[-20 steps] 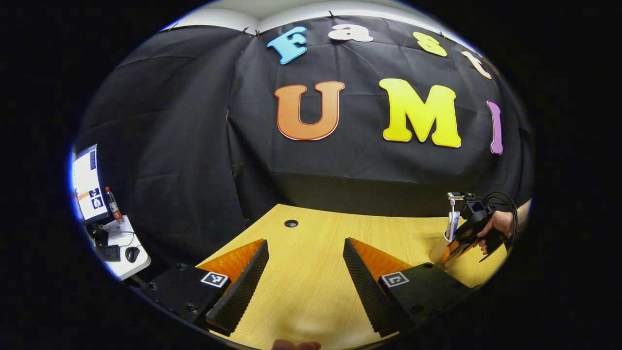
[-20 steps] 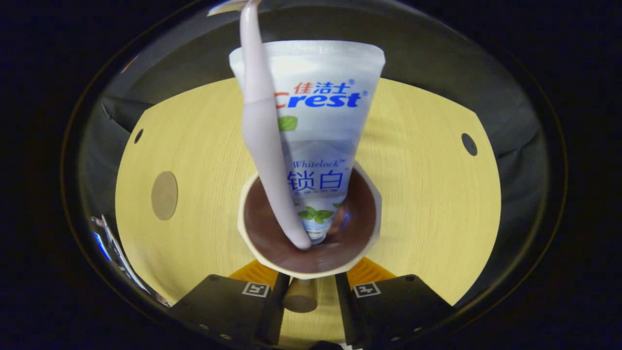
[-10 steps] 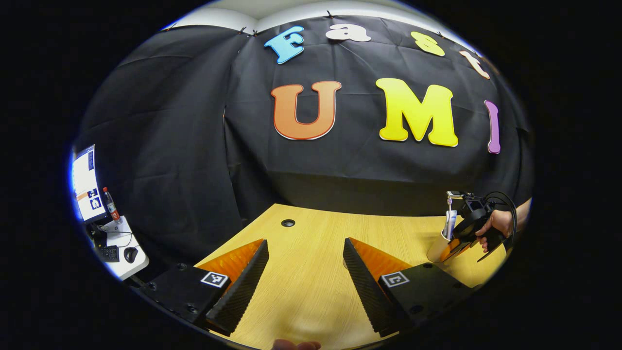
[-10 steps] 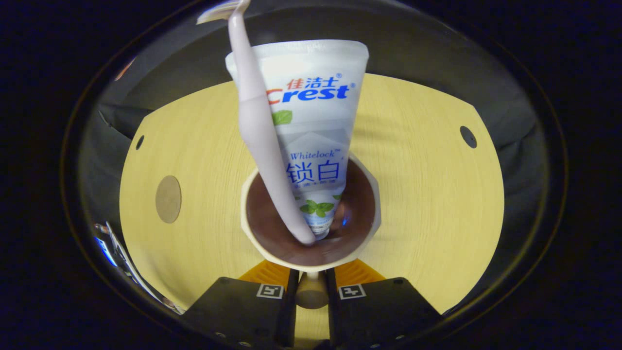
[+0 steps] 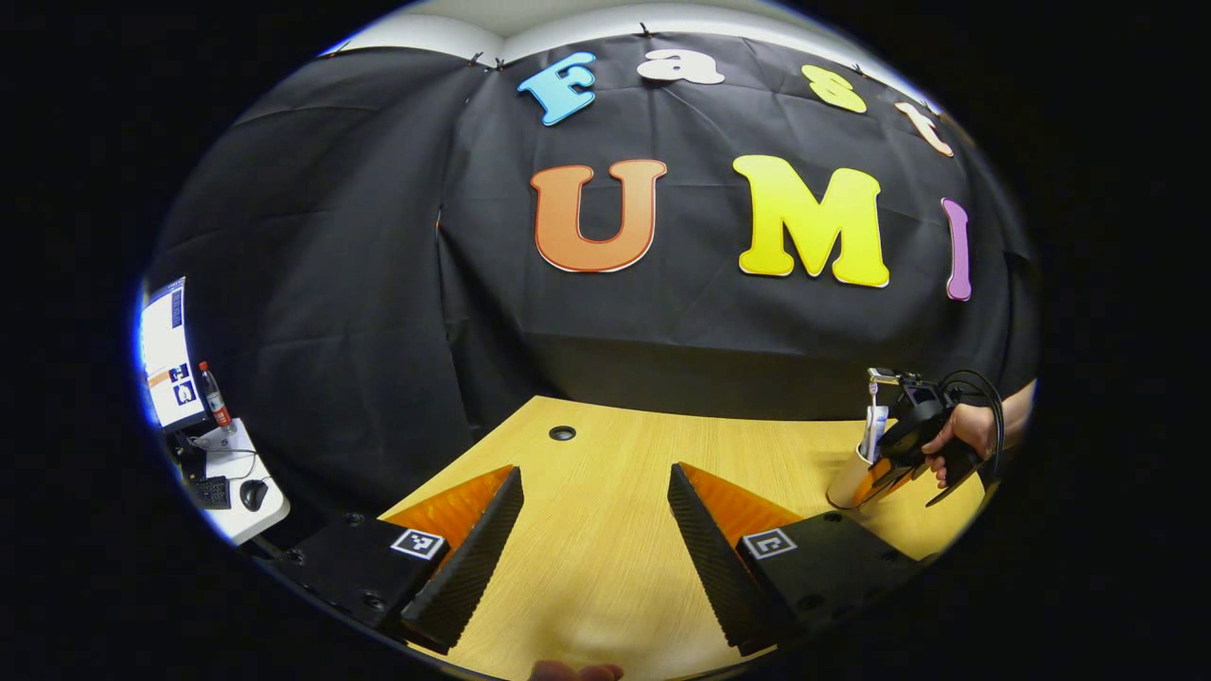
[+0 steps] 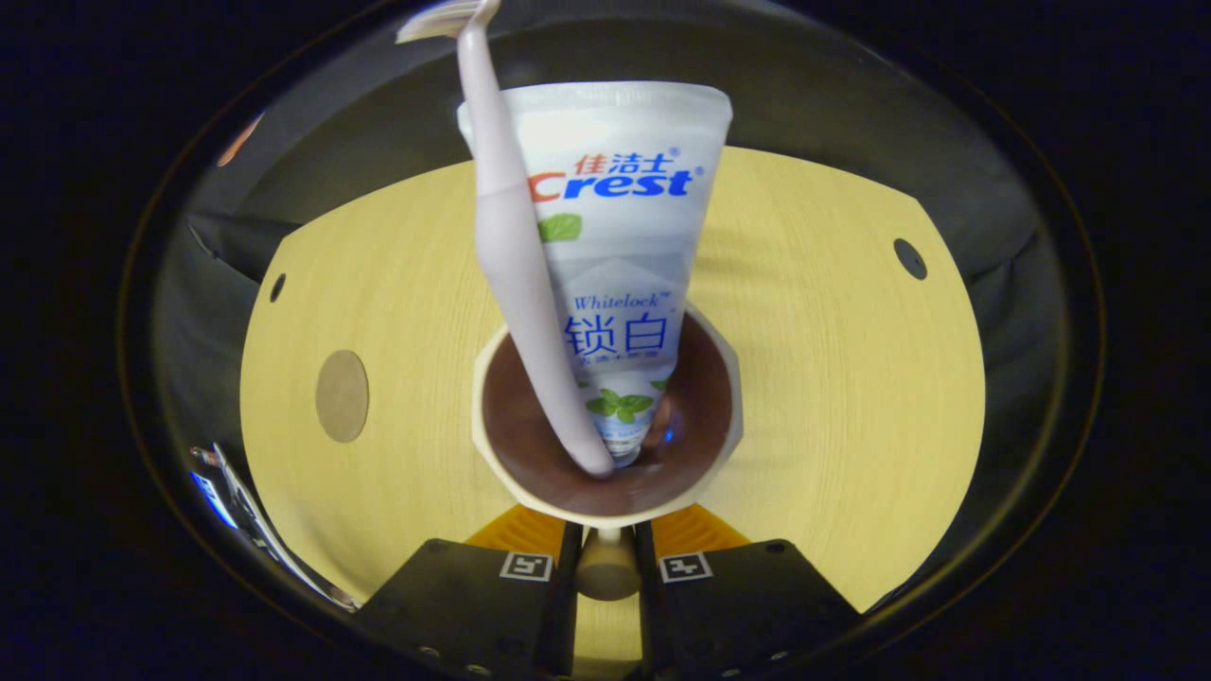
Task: Put the toothbrush and toothpaste on the desktop into the cup, then pick up the cup and place it on the coaster on the desktop.
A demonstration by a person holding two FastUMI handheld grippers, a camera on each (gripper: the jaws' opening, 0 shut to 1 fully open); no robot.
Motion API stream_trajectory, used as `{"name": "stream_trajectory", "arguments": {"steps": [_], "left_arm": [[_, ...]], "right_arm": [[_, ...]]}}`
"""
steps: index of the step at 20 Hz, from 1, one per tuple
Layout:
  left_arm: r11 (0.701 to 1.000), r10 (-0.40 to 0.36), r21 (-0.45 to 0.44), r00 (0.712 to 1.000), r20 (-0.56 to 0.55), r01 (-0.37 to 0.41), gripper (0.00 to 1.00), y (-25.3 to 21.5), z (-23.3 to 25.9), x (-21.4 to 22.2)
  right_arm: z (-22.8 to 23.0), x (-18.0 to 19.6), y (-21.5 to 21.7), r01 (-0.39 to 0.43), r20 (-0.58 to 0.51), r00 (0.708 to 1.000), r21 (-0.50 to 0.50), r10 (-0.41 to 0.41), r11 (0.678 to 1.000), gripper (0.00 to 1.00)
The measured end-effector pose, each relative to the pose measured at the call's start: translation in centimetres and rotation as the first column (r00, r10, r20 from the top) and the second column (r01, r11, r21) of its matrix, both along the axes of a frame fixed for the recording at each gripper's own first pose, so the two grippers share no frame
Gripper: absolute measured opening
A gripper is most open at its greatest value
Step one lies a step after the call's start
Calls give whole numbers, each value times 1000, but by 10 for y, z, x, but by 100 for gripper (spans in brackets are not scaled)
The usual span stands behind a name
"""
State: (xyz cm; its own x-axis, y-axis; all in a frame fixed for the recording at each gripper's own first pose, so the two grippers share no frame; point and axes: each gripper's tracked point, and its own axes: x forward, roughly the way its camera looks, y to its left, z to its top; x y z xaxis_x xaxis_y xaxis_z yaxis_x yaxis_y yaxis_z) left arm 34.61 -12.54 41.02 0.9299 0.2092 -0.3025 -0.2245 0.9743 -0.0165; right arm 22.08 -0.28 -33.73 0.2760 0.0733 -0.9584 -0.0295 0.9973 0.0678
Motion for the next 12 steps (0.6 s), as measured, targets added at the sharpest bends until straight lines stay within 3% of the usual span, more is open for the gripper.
{"name": "stream_trajectory", "arguments": {"steps": [12], "left_arm": [[999, 40, 20, 999, 26, -40, 98, 67, 1, -39]], "right_arm": [[8, 3, 14, -120, 55, 991, 6, 120, 993, 26]]}}
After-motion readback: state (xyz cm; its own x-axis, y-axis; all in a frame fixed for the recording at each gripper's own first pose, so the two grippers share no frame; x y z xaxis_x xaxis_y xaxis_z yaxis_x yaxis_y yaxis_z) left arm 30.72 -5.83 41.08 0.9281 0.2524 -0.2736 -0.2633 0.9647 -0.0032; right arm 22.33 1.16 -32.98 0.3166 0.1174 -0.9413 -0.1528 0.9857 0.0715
